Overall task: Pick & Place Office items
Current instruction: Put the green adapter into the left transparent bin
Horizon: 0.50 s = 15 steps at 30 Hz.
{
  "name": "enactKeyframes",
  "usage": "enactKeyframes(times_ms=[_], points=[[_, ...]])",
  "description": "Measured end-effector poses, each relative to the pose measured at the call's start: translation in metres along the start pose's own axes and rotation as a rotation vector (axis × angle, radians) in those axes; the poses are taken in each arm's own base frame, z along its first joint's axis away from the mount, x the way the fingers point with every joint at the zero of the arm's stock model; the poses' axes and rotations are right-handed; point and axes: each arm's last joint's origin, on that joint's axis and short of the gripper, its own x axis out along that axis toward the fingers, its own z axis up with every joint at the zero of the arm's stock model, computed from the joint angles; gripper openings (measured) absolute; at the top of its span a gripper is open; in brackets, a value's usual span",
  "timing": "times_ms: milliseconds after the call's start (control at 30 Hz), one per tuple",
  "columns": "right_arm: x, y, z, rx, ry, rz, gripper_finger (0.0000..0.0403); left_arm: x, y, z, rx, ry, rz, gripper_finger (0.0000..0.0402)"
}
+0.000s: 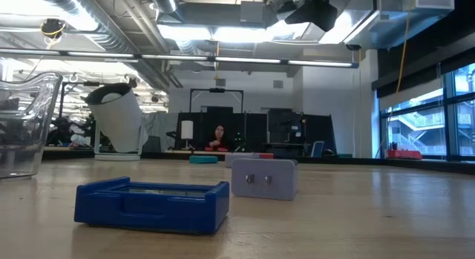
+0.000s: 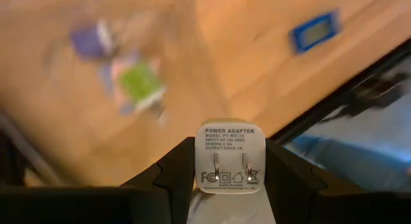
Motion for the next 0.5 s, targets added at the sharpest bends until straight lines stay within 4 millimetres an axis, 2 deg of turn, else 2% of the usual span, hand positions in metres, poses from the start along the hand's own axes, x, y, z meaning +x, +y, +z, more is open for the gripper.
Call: enactKeyframes(times_ms=[233,500], points=[[0.000,0.000,0.000,-0.048,0.000,0.000,0.0333,0.028,0.014,-0.025,-0.087,0.186,0.056,0.0151],[0.000,0.000,0.000,-0.129,0.000,0.000,0.0333,0.059,0.030,-0.036,-0.177,0.203,0.076,0.0152]])
